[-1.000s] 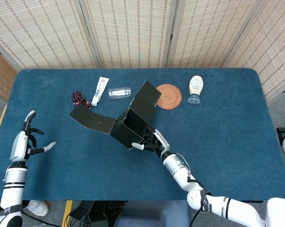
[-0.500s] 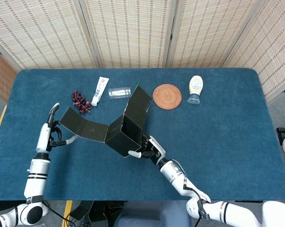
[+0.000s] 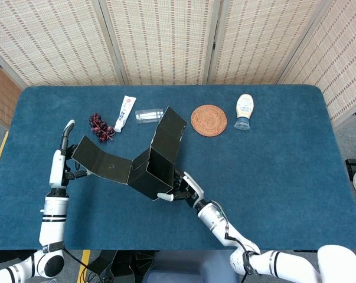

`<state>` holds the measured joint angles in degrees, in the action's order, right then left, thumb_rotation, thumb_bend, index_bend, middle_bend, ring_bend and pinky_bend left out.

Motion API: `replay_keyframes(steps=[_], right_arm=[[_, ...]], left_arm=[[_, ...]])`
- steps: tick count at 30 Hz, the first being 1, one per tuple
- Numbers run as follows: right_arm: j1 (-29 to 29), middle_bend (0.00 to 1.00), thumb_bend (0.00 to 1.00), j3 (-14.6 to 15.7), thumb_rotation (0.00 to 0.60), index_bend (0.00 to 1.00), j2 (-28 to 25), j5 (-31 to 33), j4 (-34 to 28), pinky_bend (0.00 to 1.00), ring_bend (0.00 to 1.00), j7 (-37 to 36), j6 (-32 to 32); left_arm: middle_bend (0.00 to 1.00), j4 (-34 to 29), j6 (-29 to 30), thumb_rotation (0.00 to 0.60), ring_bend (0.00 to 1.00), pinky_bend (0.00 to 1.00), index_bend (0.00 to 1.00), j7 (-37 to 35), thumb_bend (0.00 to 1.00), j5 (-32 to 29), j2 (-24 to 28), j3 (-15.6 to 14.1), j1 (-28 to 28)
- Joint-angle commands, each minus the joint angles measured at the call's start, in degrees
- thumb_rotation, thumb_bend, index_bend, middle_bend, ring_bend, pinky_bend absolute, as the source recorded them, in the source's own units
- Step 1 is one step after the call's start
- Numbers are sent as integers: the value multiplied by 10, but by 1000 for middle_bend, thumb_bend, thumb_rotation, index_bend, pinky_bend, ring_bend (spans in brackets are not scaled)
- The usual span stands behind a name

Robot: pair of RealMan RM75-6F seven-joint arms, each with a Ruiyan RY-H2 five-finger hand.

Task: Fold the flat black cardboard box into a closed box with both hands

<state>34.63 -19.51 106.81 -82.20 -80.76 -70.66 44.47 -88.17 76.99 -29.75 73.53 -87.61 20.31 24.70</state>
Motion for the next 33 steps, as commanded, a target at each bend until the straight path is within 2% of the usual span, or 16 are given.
replay_keyframes(steps=[1,11,17,22,33], right_arm=[[5,359,352,7,600,243,1,4,3,1000,706,4,3],[22,359,352,26,600,244,-4,14,2,1000,706,17,4],[36,359,353,34,600,244,-29,14,-14,1000,706,17,-16],[46,359,352,34,600,243,-51,17,-25,1000,706,30,-25],[67,359,353,41,600,244,-62,27,-33,1000,706,63,-38]], left_arm=[[0,3,8,600,494,813,0,-8,72,15,-4,0,2],[0,14,38,600,484,813,0,-19,72,80,-15,-12,15],[0,22,28,600,486,813,0,-8,71,99,-10,-12,37],[0,29,14,600,506,813,6,3,71,129,11,-26,52],[47,37,-26,600,529,814,138,42,68,193,66,-61,93]])
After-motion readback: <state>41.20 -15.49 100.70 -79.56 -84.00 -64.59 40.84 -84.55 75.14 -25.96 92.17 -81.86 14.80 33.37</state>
